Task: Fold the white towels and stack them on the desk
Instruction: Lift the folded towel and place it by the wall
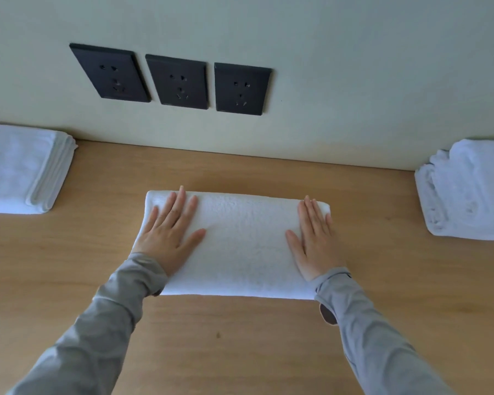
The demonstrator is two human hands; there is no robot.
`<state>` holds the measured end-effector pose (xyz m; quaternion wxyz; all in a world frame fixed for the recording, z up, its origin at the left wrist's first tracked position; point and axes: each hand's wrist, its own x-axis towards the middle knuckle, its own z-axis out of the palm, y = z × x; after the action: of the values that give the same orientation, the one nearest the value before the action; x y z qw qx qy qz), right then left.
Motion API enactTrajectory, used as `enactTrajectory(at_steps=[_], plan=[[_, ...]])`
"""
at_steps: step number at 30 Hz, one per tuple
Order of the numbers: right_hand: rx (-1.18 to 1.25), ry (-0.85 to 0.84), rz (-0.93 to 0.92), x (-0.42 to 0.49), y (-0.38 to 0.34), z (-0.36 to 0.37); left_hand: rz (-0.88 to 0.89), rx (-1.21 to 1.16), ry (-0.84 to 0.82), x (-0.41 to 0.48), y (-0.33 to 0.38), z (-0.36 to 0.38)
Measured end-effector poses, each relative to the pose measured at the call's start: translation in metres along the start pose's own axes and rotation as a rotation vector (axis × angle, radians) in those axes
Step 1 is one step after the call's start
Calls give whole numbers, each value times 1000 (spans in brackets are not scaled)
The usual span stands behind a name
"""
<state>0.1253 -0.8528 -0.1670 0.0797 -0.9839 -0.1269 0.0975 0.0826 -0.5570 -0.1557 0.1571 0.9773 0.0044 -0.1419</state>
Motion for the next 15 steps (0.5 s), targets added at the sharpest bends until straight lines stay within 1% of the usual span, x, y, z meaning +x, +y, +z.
enactTrajectory(at_steps=[2, 4, 5, 7, 9, 10, 12, 15], plan=[[-46, -8, 13, -3, -2, -6, -14, 23, 12, -7, 8, -7], [-60, 20, -16, -10, -8, -16, 20, 49, 99, -19, 23, -12], [-41, 33, -66, -16, -16, -20, 79, 75, 143, -27, 32, -14], [18, 39, -241, -32, -36, -24, 227, 142, 185, -40, 52, -13], [1, 9, -397, -46, -55, -20, 330, 233, 149, -51, 68, -6], [-36, -13, -436, -50, -61, -17, 347, 270, 118, -55, 71, -2], [-101, -37, -444, -54, -68, -12, 350, 305, 94, -57, 70, 2], [-137, -58, -395, -50, -64, -12, 336, 296, 79, -52, 61, 1]])
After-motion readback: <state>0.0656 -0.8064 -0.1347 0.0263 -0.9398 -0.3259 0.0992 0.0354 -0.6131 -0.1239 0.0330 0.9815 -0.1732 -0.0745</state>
